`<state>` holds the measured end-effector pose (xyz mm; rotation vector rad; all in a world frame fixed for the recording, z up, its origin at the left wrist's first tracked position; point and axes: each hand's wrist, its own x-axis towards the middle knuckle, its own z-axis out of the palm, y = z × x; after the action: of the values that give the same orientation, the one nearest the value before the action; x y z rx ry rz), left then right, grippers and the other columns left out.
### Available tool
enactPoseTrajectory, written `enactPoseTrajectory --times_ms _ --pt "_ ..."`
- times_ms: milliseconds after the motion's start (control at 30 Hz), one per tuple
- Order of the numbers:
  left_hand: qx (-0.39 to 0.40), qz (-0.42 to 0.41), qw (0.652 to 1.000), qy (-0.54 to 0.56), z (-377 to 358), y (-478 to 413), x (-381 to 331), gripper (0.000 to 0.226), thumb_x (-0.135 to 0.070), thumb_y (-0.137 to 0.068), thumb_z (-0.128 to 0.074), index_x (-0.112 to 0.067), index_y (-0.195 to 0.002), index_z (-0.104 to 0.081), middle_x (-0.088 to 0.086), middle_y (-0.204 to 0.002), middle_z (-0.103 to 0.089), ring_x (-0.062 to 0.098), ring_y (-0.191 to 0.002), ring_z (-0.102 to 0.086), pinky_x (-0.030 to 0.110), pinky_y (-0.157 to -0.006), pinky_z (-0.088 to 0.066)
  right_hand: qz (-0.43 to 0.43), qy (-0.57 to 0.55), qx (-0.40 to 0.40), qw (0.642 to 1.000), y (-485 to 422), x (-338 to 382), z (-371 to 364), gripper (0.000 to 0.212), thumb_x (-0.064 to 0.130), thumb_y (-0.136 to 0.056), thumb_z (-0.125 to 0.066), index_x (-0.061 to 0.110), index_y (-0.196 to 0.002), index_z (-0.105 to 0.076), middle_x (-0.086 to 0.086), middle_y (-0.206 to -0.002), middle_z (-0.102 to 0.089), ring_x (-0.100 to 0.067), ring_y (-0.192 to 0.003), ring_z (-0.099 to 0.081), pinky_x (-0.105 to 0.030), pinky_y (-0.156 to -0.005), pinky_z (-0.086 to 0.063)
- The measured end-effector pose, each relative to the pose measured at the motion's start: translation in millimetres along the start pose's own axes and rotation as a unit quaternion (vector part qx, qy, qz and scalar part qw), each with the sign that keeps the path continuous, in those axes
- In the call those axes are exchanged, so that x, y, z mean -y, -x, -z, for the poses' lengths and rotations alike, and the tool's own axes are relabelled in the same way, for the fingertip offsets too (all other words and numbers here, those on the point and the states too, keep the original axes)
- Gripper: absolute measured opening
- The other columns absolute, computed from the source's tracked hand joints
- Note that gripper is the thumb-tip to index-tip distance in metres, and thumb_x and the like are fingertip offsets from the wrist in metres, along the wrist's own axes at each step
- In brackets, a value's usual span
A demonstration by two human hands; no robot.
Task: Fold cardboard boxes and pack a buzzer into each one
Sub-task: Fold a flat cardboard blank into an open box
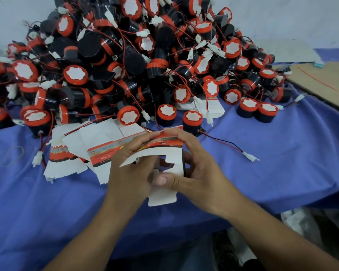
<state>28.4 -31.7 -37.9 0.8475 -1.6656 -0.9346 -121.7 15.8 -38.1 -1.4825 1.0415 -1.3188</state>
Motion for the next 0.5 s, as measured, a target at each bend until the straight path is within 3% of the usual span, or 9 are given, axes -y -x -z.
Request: enactPoseTrajectory --times_ms 100,200,267,400,500 --pt "-0.012 0.056 0.996 0.067 -6 2 -1 0.044 -0.004 -0.084 -0.053 -0.036 -0.108 -0.07 -0.014 -0.1 -0.073 0.008 -0.094 -0.07 0.022 -0.072 -0.057 -0.038 -0.025 -0.009 0.999 1 -3 2 0.073 0.009 -0.084 -0.08 0.025 -0.146 -0.044 -0.018 -0.14 -0.051 -0.03 -0.122 -0.062 -0.05 -0.094 -0.056" --pt "0.031 0.073 0.994 0.071 -7 2 -6 0.038 -0.004 -0.09 -0.056 -0.031 -0.117 -0.065 -0.012 -0.11 -0.07 0.012 -0.105 -0.068 0.026 -0.085 -0.055 -0.039 -0.01 -0.02 0.999 0 -2 6 0.062 0.0 -0.086 -0.076 0.018 -0.14 -0.05 -0.011 -0.13 -0.062 -0.026 -0.114 -0.067 -0.044 -0.092 -0.059" --pt "0.082 0.074 0.991 0.078 -2 1 -8 0.036 -0.022 -0.087 -0.061 -0.031 -0.121 -0.06 -0.012 -0.115 -0.066 0.011 -0.111 -0.064 0.021 -0.088 -0.051 -0.048 -0.037 -0.022 0.998 -1 1 9 0.059 -0.003 -0.086 -0.074 0.017 -0.136 -0.052 -0.008 -0.122 -0.068 -0.026 -0.111 -0.069 -0.044 -0.092 -0.059" --pt "0.138 0.078 0.987 -0.007 8 -2 -10 0.067 -0.062 -0.065 -0.065 -0.05 -0.129 -0.046 -0.012 -0.133 -0.043 -0.005 -0.128 -0.038 0.004 -0.092 -0.039 -0.062 -0.096 -0.033 0.993 -2 6 16 0.061 0.002 -0.077 -0.077 0.018 -0.132 -0.054 -0.006 -0.12 -0.07 -0.026 -0.112 -0.068 -0.04 -0.09 -0.059" --pt "0.162 0.053 0.984 -0.042 13 -5 -12 0.084 -0.091 -0.056 -0.059 -0.058 -0.131 -0.039 -0.016 -0.141 -0.032 -0.004 -0.139 -0.023 0.011 -0.099 -0.04 -0.066 -0.095 -0.024 0.993 -2 13 18 0.062 0.006 -0.074 -0.078 0.021 -0.13 -0.055 0.001 -0.119 -0.071 -0.02 -0.114 -0.068 -0.032 -0.09 -0.058"
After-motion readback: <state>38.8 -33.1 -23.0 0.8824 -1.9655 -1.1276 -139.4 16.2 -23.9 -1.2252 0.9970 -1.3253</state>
